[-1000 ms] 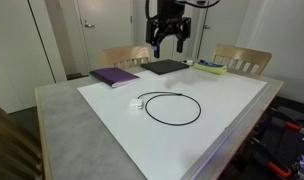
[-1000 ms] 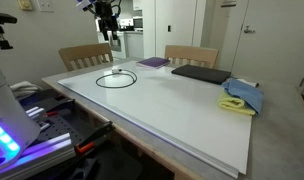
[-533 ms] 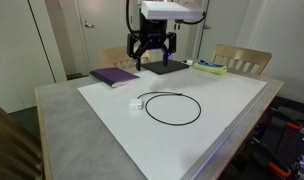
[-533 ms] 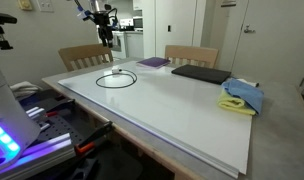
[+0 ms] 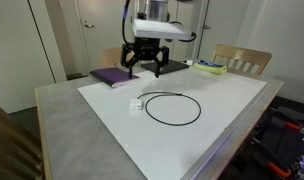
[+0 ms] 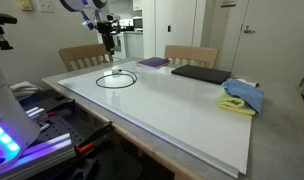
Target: Unwind the charging cable
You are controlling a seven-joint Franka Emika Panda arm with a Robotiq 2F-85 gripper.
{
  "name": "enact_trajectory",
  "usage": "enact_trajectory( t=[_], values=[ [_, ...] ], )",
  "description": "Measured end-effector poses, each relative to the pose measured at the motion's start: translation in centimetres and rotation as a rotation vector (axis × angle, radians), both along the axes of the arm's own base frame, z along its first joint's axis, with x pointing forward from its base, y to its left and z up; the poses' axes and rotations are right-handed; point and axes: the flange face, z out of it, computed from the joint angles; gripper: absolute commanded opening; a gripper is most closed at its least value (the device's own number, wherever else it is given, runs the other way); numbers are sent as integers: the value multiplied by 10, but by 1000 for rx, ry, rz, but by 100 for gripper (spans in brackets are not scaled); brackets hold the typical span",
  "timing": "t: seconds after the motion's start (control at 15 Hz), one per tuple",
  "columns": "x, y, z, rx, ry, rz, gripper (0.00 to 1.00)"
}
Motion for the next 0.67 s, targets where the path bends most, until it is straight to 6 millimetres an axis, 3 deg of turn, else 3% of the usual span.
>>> enact_trajectory(
  t=[0.27, 0.67],
  values=[
    [0, 1, 1, -3, -3, -6, 100],
    [-1, 2, -13, -41, -26, -65, 100]
  ],
)
